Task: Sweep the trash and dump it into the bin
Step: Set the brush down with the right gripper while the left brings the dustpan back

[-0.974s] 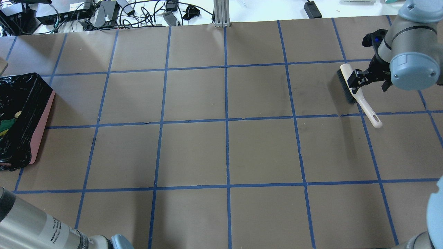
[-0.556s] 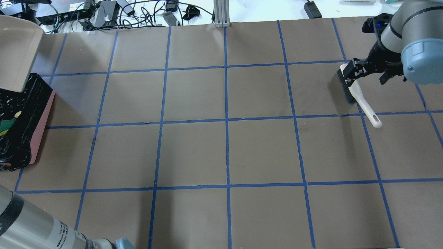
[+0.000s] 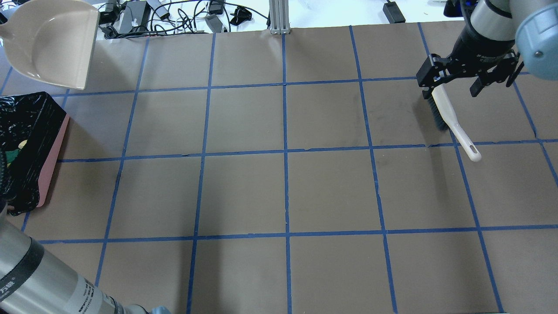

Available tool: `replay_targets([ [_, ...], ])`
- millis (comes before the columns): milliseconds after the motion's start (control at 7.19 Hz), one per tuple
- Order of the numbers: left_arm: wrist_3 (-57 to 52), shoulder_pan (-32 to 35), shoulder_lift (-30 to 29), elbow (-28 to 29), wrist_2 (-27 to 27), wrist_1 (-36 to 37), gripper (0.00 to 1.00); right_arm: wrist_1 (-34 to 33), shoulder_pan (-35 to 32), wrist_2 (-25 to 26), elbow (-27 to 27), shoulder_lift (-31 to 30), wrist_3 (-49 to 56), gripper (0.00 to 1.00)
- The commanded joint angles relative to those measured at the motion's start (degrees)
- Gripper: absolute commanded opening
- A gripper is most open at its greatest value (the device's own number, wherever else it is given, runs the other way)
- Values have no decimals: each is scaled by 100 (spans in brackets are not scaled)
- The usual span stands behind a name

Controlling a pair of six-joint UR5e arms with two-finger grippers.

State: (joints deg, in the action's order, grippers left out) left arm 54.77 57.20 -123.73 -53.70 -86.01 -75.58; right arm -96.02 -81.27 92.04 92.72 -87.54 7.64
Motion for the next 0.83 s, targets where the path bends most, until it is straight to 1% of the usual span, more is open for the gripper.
replay_targets([
  [0,779,483,-169,0,129,-1,0,93,-178,-10,-88,-139,-17,100],
  [139,963,624,-256,9,59,-227,0,49,-222,-45,-88,-167,-86,100],
  [278,939,747,-387,113,-359,-743,0,22,-223,-37,-88,-167,-96,100],
  [417,947,862,-485,245,-468,-1096,0,40,-223,-28,-88,-176,-104,100],
  [556,947,950,-546,255,-652,-1221,0,92,-232,-37,-88,-245,-105,100],
  [695,956,1038,-599,220,-697,-1344,0,110,-310,-19,-88,-316,-113,100],
])
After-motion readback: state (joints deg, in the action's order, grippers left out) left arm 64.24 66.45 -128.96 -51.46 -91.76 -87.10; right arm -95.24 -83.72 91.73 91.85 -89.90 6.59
